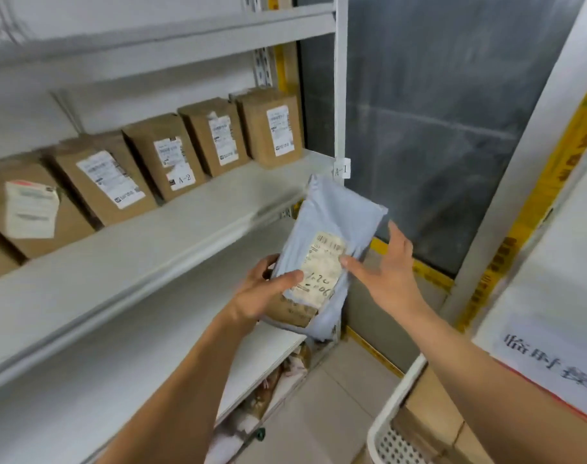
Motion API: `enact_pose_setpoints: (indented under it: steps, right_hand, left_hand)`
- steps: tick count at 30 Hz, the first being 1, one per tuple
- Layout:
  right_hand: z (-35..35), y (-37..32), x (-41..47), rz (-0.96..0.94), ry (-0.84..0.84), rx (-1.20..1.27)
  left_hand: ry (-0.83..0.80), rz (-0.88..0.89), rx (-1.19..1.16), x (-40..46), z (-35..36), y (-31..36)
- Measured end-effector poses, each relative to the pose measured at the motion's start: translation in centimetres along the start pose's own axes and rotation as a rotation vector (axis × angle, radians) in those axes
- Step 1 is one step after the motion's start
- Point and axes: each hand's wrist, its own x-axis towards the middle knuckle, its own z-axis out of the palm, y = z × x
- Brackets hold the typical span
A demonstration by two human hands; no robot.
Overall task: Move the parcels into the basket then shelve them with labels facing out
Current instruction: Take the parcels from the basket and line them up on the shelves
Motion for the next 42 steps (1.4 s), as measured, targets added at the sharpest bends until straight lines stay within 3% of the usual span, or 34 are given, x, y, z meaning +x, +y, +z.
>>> enact_pose_setpoints:
  steps: [4,10,18,26,31,42]
  right_hand:
    - [6.1,-2.9,-0.8,0.191,-0.301,0.530]
    - [9.4,-7.2,3.0,0.168,-0.360,0.691]
    - [10.5,-10.6,10.3,0.046,-0.494,0.591]
    - [14.1,-14.4,20.2,-0.086,-0.566,0.554]
    - [17.9,-14.3,26.3,-0.170,-0.536,0.404]
    - [23.8,-13.9,33.6,-0.207,-0.386,0.301]
  left_hand:
    - [0.032,0.120,-0.250,1.1,-3.3,1.0]
    - [0.022,0.262,-0.134,3.3,-7.9,3.4]
    - [-0.032,0.288,-0.067,7.2,-12.6,7.5]
    - [0.076,0.390,0.014,13.0,-15.8,11.7]
    - [0.116,0.392,0.078,17.2,-17.1,12.4]
    - [0.486,0.397,0.144,24.7,-16.7,11.3]
